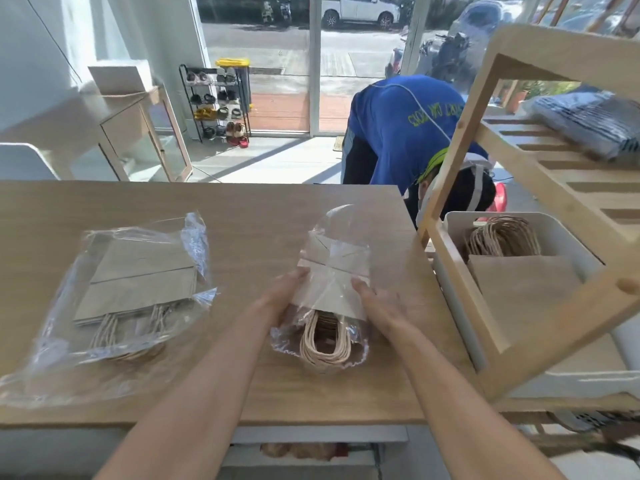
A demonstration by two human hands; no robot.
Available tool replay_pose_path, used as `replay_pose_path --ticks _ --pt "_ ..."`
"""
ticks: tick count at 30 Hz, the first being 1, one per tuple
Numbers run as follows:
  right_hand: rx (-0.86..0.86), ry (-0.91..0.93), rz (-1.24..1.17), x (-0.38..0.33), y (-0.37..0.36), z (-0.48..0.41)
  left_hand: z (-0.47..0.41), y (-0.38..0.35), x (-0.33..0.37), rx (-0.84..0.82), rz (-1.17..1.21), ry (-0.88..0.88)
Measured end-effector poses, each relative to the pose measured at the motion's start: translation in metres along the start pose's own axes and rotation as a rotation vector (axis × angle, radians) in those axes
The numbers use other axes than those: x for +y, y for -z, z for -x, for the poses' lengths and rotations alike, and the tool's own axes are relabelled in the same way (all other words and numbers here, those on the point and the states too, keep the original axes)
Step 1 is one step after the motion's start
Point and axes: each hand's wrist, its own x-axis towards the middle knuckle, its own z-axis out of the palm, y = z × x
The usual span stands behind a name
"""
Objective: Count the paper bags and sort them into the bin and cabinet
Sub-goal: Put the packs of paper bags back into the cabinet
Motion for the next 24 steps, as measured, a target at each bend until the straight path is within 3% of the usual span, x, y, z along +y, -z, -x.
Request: replay_pose_path --ticks 6,10,17,24 --pt "-0.113 0.094 -0.393 0.004 -0.013 0.008 0.002 0.004 -0.013 -0.015 0.057 0.036" --pt "-0.151 0.133 -0.699 0.006 -0.027 0.023 -0.048 0.023 -0.05 -0.004 -0.003 -0.024" --pt "-0.025 0.085 -0.808 0.003 -0.057 0.076 0.073 0.03 -0.033 -0.022 0.069 -0.059" --pt "0.201 0.053 -0.67 0.018 -0.082 0.146 0.149 0.05 -0.057 0.022 0.06 -0.126"
